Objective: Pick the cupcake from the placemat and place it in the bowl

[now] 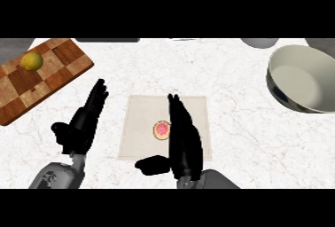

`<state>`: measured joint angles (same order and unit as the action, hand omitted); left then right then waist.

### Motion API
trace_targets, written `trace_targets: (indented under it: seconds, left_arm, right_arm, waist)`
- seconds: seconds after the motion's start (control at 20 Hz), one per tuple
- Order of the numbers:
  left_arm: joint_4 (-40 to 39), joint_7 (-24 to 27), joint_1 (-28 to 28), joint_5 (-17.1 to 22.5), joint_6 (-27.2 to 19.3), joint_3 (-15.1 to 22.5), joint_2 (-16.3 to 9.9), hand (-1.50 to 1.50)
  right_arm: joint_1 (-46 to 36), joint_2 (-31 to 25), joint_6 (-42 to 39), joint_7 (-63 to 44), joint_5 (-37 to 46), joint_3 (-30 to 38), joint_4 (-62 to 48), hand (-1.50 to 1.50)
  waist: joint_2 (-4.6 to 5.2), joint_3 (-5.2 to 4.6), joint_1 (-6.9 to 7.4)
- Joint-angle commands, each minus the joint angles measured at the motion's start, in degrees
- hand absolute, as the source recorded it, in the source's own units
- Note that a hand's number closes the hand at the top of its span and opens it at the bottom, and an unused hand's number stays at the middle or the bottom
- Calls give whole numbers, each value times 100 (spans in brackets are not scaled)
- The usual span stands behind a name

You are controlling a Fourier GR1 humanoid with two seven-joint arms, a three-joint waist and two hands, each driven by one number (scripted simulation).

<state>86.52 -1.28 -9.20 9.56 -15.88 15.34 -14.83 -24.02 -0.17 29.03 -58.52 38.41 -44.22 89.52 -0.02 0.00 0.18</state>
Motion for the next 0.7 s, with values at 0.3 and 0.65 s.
trace_targets:
  seconds: [0.3,0.65]
  left_arm:
    - [373,-269,162,-122,330,-409,50,0]
    - [270,-216,187,-391,466,-439,253,0]
  right_arm:
    - [165,16,781,566,-449,-190,-108,-150]
    - [272,17,1259,811,-899,-388,-256,-150]
  waist:
    - [1,1,25]
    - [4,1,25]
